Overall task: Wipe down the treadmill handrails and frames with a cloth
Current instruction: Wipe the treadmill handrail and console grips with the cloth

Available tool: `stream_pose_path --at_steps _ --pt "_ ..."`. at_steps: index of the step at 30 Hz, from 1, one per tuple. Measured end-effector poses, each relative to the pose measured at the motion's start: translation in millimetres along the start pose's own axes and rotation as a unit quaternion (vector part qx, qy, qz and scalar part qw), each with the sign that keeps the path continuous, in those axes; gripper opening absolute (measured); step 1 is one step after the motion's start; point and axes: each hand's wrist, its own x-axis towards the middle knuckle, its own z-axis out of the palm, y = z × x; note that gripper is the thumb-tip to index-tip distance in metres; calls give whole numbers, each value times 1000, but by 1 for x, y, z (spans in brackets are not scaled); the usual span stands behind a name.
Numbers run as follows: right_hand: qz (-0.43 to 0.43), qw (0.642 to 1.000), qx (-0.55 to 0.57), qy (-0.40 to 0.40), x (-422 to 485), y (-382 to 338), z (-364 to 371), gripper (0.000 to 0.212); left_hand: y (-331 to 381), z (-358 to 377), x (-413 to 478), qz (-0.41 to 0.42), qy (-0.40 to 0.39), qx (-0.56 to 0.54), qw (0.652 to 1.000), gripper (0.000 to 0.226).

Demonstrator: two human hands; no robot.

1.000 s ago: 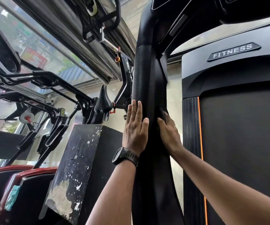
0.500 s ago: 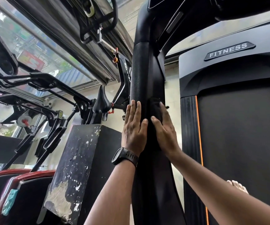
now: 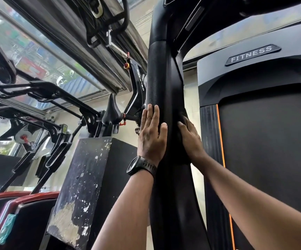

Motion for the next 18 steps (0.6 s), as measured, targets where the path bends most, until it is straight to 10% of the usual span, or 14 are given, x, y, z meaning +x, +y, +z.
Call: stream_pose_path --at_steps 8,13,18 --pt "-112 993 7 24 -18 1 11 62 0 1 2 -3 2 -9 1000 63" --pt "27 999 -23 7 -12 12 2 52 1 1 2 -1 10 -6 1000 62" --pt "-131 991 -7 35 -34 8 12 57 2 0 1 -5 3 -14 1000 62"
